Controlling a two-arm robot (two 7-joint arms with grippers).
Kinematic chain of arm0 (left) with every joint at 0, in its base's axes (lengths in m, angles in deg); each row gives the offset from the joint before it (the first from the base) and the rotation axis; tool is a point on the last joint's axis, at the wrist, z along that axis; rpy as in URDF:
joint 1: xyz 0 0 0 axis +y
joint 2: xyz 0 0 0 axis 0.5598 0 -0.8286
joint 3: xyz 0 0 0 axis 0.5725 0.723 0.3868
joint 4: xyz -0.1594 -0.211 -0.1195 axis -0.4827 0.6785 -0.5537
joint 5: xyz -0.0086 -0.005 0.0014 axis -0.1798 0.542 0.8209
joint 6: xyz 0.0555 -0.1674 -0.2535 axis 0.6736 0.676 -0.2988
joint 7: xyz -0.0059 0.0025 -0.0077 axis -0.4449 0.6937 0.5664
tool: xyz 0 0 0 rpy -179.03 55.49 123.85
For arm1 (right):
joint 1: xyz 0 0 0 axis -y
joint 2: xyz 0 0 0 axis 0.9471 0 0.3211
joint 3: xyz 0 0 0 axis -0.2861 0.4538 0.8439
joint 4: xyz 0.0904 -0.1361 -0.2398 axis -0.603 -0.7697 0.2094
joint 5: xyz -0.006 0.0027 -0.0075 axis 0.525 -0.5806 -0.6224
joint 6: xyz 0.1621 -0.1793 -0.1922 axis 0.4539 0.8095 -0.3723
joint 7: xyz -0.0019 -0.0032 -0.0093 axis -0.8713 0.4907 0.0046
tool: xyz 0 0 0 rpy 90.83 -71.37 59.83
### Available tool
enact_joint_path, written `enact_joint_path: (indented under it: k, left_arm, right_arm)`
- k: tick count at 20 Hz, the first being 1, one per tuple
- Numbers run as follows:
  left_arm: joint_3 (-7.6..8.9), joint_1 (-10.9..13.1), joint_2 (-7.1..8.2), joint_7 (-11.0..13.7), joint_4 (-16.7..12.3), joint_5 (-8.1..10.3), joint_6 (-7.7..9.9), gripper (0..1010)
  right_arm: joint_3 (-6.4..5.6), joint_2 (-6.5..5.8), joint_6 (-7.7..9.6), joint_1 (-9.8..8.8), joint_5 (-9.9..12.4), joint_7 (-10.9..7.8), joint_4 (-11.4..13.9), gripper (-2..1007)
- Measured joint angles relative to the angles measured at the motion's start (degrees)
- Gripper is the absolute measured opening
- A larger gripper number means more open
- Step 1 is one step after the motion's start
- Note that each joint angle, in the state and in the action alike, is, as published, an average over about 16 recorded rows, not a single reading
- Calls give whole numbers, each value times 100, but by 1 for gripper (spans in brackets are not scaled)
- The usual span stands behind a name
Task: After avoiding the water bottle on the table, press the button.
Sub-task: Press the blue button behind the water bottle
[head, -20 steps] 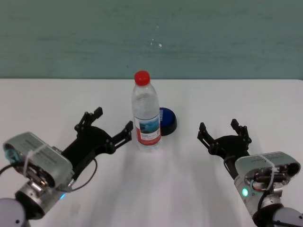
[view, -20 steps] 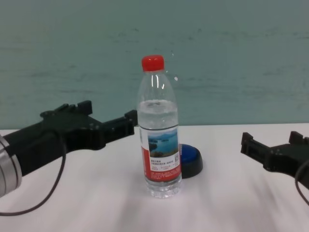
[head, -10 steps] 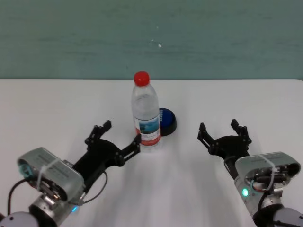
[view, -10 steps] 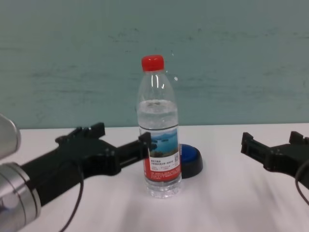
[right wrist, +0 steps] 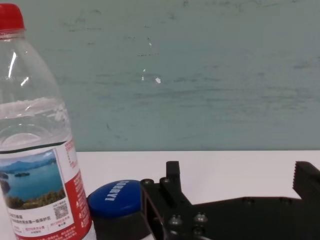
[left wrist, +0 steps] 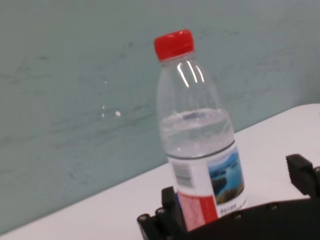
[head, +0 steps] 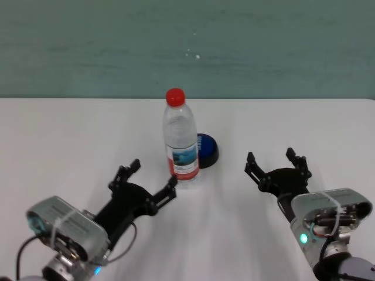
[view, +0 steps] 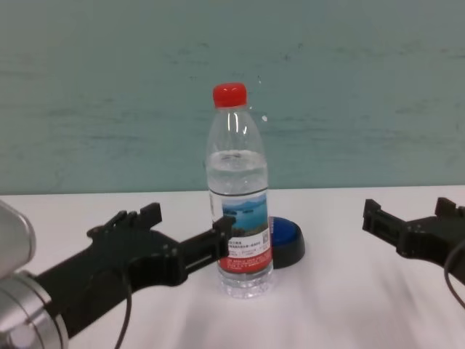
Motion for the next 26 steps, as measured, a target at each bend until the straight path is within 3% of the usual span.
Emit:
enact_joint_path:
  k: [14,26]
  left_arm:
    - [85,44,-121,34,322,131,-337,1000]
    - [82,29,-157,7,423,92,-236,1000]
  right_arm:
    - [0,0,0,0,0,0,0,1003]
    - [0,0,0,0,0,0,0,1003]
